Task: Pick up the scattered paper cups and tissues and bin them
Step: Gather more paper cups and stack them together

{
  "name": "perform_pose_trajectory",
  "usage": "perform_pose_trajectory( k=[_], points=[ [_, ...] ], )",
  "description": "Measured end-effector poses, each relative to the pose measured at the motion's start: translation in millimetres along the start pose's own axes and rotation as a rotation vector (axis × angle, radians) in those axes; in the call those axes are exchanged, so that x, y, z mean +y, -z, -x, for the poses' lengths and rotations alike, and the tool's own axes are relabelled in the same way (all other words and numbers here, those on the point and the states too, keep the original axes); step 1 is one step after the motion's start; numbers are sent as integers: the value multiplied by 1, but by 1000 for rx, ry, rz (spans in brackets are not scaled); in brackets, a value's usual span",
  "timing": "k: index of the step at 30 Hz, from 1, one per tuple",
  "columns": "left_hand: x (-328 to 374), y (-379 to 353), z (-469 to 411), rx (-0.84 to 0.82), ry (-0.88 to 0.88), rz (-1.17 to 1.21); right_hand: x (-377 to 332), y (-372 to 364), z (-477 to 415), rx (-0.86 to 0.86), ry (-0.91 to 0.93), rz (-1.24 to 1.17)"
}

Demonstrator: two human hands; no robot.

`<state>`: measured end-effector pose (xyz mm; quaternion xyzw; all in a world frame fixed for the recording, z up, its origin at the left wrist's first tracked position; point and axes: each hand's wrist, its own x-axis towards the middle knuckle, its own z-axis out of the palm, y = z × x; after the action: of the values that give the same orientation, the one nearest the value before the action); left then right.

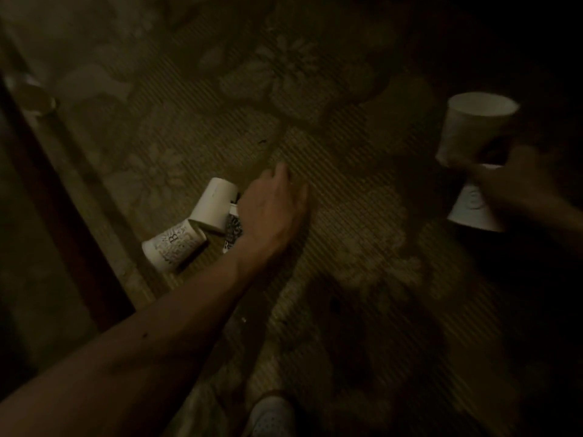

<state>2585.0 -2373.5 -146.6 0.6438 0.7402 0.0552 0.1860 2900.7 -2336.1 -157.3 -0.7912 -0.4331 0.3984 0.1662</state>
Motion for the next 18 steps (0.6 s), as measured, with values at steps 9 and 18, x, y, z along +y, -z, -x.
perform_pose_trajectory(
  k=[9,18],
  points=[
    [-25,4,12,-342,21,-605,-12,-55,60,-252,176,-67],
    [61,106,64,-330,-78,-261,-36,3,207,-271,22,-162]
  ],
)
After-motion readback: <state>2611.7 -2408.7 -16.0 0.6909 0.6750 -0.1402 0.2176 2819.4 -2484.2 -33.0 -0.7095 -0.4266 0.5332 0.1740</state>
